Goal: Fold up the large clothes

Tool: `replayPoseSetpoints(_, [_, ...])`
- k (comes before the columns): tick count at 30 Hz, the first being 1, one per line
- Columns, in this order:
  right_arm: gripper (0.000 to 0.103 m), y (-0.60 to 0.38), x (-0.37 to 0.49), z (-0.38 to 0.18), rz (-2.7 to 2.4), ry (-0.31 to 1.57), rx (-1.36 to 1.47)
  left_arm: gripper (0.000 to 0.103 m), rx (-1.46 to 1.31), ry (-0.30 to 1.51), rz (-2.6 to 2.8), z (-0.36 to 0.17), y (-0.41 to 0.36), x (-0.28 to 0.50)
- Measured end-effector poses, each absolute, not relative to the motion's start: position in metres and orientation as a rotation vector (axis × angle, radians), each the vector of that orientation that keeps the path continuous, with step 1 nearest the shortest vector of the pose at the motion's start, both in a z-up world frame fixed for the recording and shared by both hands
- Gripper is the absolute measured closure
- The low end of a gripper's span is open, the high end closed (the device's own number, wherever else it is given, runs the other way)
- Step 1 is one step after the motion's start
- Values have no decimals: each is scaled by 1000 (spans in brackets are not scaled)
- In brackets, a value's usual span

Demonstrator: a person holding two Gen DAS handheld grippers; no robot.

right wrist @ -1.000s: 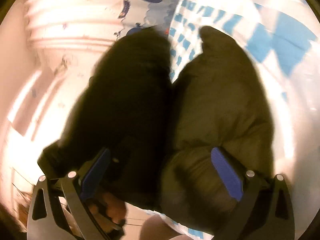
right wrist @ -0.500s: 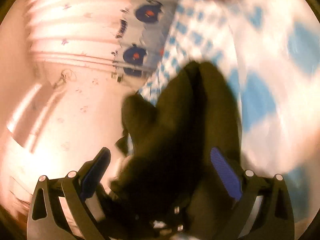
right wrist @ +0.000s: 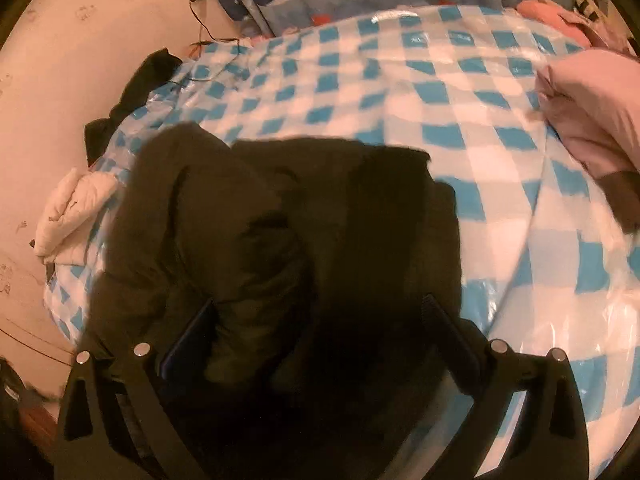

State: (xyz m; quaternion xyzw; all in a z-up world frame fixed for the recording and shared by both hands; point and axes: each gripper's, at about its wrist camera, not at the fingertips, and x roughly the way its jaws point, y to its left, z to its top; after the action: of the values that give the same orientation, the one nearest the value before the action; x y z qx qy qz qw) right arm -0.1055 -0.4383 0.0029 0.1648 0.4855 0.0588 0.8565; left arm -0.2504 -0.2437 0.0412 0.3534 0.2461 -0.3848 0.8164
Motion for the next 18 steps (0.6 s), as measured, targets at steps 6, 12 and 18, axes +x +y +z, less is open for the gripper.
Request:
replayPoseSetpoints(6, [7, -467, -119, -3, 65, 1052, 350, 26, 286, 604, -766, 79, -159, -171])
replayPoseSetpoints(12, [7, -447, -132, 66, 97, 889, 365, 27, 275, 765, -771, 4, -198, -116])
replayPoseSetpoints(18, [7, -425, -110, 55, 128, 927, 406, 27, 341, 745, -840, -12, -245, -146])
